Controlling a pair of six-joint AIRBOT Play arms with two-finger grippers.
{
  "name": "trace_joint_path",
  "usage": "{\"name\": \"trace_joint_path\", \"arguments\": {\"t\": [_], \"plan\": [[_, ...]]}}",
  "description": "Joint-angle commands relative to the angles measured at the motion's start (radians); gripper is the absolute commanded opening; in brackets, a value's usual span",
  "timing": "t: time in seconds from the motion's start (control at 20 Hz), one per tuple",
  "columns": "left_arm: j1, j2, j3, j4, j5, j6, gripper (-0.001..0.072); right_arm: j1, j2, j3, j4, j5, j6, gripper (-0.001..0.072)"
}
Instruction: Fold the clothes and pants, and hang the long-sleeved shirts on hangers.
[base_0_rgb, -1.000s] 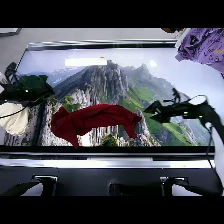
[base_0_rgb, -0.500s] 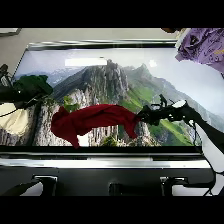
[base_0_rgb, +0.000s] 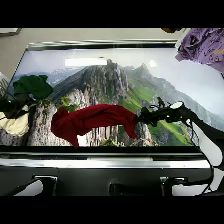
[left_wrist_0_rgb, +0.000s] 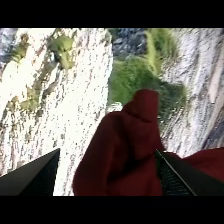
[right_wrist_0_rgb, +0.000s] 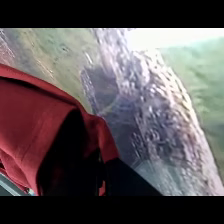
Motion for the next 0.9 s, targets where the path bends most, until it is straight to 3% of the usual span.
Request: {"name": "trace_joint_path", "arguments": {"t": [0.0,0.2,0.55,0.6,0.65,0.7,0.75,0.85], "plan": [[0.029,-0.063,-0.090,-0.116,0.087,0.162,0.0668,0.000,0.030,0.000,-0.005,0.013,0.004,0.0030],[-0.023,-0.201,-0.097,-0.221,0.194,0.256,0.0668,0.000,0.080,0.000,-0.006,0.037,0.015,0.0030],[-0.101,-0.347,-0.097,-0.253,0.243,0.256,0.0649,0.000,0.108,0.000,-0.005,0.049,0.024,0.0030],[-0.108,-0.354,-0.097,-0.261,0.242,0.256,0.0558,0.000,0.110,0.000,-0.005,0.049,0.027,0.0030],[-0.113,-0.356,-0.097,-0.274,0.242,0.256,0.0401,0.000,0.117,0.000,-0.005,0.048,0.027,0.0030],[-0.114,-0.355,-0.093,-0.297,0.239,0.278,0.0166,0.000,0.126,0.000,-0.005,0.048,0.026,0.0030],[-0.114,-0.352,-0.081,-0.332,0.224,0.310,0.0016,0.000,0.137,0.001,-0.005,0.048,0.026,0.0030],[-0.113,-0.344,-0.010,-0.352,0.172,0.328,0.0015,0.000,0.169,0.027,-0.013,0.048,0.019,0.0030]]}}
